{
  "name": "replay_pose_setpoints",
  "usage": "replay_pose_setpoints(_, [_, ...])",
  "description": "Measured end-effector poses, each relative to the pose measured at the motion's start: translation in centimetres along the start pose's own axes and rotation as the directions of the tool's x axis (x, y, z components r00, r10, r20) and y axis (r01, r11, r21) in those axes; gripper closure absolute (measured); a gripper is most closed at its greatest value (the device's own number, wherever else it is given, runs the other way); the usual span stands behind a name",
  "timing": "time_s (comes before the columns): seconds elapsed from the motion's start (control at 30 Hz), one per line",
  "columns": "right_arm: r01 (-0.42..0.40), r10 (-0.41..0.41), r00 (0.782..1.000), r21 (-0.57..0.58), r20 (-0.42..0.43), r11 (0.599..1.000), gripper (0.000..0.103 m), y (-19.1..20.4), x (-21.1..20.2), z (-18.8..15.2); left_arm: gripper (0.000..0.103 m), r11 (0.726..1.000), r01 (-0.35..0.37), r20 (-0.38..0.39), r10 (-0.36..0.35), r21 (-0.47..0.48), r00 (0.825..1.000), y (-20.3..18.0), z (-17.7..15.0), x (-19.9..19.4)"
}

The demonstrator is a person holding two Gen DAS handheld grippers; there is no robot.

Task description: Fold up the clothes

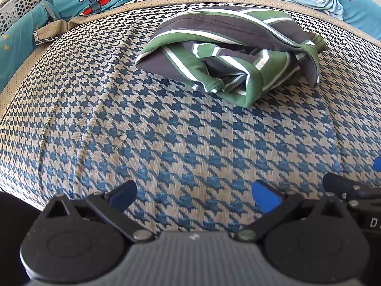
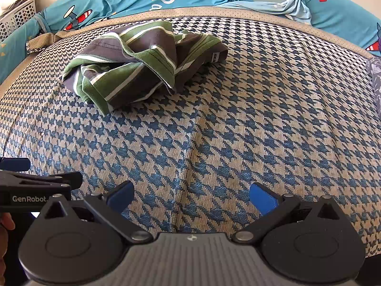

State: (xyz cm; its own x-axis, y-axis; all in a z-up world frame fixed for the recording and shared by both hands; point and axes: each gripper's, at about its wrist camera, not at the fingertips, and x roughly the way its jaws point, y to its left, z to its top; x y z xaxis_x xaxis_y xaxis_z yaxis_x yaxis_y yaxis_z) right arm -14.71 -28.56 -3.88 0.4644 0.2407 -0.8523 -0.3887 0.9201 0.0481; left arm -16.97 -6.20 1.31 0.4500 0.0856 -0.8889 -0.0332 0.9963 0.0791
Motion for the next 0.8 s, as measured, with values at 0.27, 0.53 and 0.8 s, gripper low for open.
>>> replay_pose_setpoints(0.27, [0.003, -0.002, 1.000, 0.010, -0.001, 1.000, 0.000, -0.17, 0.00, 0.03, 0.000, 1.000, 0.005, 0.005, -0.005, 0.012, 1.000, -0.12, -0.03, -0.10])
replay_pose_setpoints(0.53, [0.004, -0.004, 1.000, 0.009, -0.001, 1.000, 0.000, -0.10, 0.02, 0.00, 0.000, 1.000, 0.011, 0.004, -0.011, 0.012, 1.000, 0.11, -0.22, -0.07])
replay_pose_setpoints(0.8, [0.004, -0.004, 1.000, 0.010, -0.003, 1.000, 0.000, -0.09, 0.07, 0.01, 0.000, 1.000, 0.012, 0.003, -0.012, 0.014, 1.000, 0.37, 0.02, 0.29])
